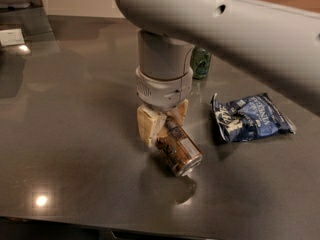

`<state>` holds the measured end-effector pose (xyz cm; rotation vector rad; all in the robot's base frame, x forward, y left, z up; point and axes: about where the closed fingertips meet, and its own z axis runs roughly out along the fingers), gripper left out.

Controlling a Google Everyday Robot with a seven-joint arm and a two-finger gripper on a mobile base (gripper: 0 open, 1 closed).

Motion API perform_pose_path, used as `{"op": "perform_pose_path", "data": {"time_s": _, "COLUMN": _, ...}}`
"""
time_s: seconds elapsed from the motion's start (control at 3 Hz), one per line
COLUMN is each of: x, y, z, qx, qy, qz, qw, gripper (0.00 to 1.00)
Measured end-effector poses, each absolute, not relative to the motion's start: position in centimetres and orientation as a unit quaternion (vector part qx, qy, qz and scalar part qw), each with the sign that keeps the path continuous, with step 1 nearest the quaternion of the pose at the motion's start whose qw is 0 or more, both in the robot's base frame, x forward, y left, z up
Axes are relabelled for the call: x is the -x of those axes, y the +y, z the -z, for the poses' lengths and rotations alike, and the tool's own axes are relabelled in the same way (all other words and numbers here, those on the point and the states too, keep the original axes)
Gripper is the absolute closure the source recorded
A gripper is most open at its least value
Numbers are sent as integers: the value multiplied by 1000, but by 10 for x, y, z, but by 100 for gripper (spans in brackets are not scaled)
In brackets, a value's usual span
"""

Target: Place orange can upright

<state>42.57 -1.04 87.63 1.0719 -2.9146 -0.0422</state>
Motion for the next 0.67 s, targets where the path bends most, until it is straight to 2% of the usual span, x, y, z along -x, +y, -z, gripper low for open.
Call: {"op": "perform_pose_path", "data": {"time_s": 0.67, "x": -461, "y": -2, "z": -917, "qx": -413, "qy": -900, "qz": 61, "qw": -124, "gripper": 100}}
